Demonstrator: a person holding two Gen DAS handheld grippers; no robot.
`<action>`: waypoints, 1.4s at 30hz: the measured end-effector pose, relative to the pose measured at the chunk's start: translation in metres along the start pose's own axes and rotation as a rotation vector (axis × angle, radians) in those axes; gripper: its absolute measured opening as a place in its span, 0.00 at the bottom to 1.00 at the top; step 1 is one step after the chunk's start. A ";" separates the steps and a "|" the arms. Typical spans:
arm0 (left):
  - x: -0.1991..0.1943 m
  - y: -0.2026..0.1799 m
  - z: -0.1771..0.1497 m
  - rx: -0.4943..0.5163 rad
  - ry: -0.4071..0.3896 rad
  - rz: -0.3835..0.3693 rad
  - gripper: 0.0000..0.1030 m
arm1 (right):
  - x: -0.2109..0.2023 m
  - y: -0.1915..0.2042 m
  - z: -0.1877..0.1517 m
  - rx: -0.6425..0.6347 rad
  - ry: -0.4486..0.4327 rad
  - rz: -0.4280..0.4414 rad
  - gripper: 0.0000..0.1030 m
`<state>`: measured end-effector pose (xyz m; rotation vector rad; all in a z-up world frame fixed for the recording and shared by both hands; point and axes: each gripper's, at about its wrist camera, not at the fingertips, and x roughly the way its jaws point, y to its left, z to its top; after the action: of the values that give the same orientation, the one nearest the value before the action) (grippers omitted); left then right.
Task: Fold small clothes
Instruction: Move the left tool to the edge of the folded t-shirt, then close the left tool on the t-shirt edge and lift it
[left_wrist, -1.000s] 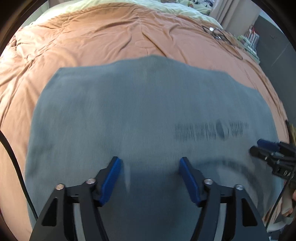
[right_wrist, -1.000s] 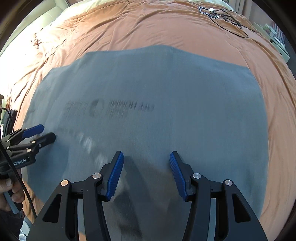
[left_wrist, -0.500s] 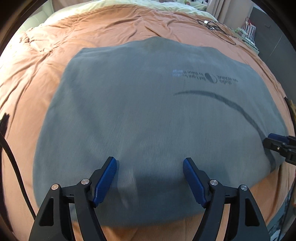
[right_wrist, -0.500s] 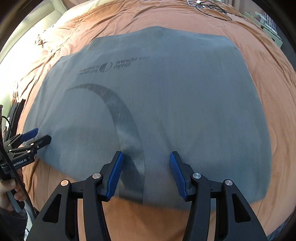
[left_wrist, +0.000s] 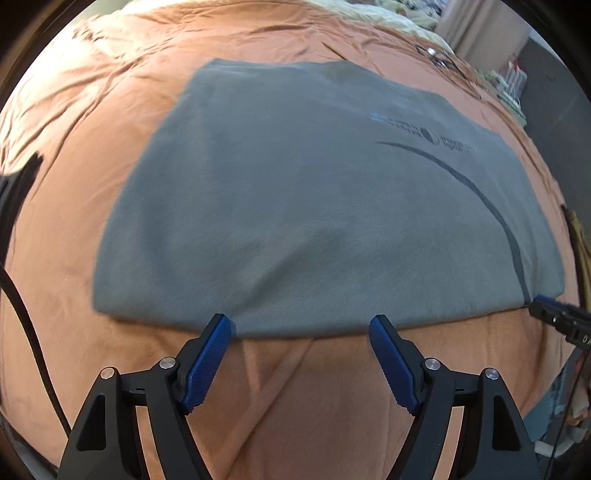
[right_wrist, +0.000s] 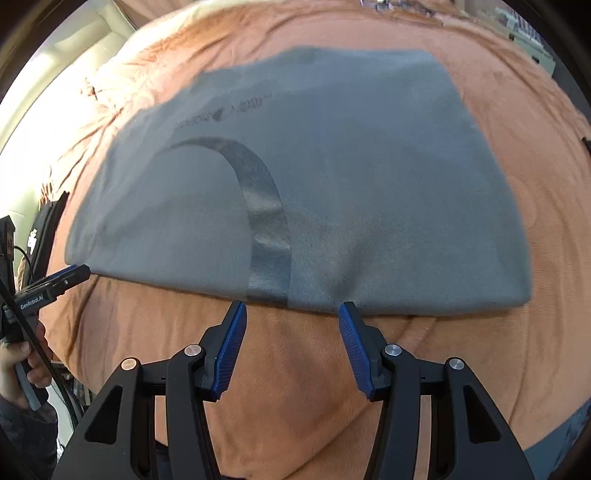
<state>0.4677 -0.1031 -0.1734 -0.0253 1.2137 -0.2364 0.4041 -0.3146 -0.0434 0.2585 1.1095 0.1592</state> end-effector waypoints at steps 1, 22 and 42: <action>-0.005 0.005 -0.001 -0.017 -0.007 -0.006 0.77 | -0.009 0.003 -0.002 -0.007 -0.024 0.002 0.49; -0.054 0.127 -0.005 -0.304 -0.137 -0.093 0.48 | -0.041 0.056 -0.005 -0.089 -0.200 0.125 0.47; -0.015 0.157 0.000 -0.372 -0.052 -0.163 0.38 | 0.063 0.048 0.035 -0.055 -0.132 0.225 0.17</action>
<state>0.4888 0.0528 -0.1822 -0.4521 1.1913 -0.1477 0.4634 -0.2566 -0.0691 0.3399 0.9420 0.3671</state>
